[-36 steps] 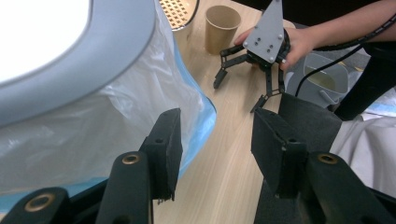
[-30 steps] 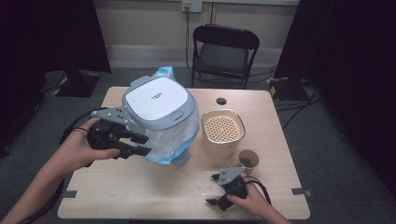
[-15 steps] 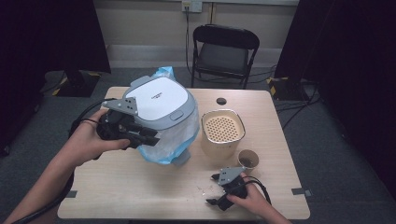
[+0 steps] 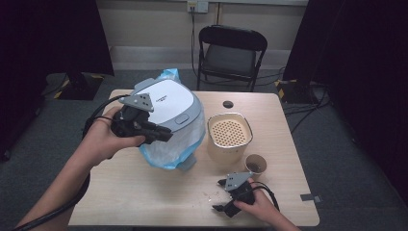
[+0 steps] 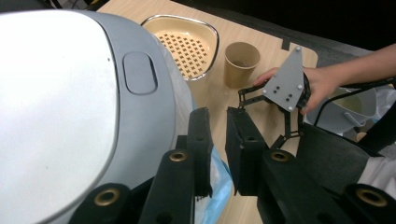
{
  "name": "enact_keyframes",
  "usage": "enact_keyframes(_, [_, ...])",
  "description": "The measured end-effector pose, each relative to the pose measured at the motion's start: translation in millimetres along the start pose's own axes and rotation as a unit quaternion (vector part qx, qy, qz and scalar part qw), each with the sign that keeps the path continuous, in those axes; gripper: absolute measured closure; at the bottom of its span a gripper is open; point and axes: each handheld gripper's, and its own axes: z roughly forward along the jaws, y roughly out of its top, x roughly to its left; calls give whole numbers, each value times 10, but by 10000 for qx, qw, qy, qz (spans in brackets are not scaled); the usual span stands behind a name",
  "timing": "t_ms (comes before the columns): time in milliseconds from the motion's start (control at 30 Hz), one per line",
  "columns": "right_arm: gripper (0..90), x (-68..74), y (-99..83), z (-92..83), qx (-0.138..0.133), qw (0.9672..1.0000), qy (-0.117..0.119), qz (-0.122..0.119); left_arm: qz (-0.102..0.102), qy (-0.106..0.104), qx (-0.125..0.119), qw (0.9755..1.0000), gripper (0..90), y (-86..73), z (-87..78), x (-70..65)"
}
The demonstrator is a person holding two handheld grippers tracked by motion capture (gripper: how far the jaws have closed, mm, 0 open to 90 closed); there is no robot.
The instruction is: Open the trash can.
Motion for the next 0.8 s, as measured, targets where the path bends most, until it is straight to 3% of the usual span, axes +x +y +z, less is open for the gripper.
enact_keyframes(333, [111, 0, 0, 0, -1, 10000, 0, 0, -65, 312, 13, 9995, 870, 107, 130, 32])
enact_keyframes(500, [111, 0, 0, 0, 0, 10000, 1, 0, -213, 454, 0, 9987, 896, 135, 201, 74])
enact_keyframes(533, [111, 0, 0, 0, 0, 10000, 1, 0, -158, 473, 49, 9987, 897, 140, 208, 84])
enact_keyframes(800, [111, 0, 0, 0, 0, 10000, 0, 1, -331, 732, 149, 9967, 900, 178, 305, 115])
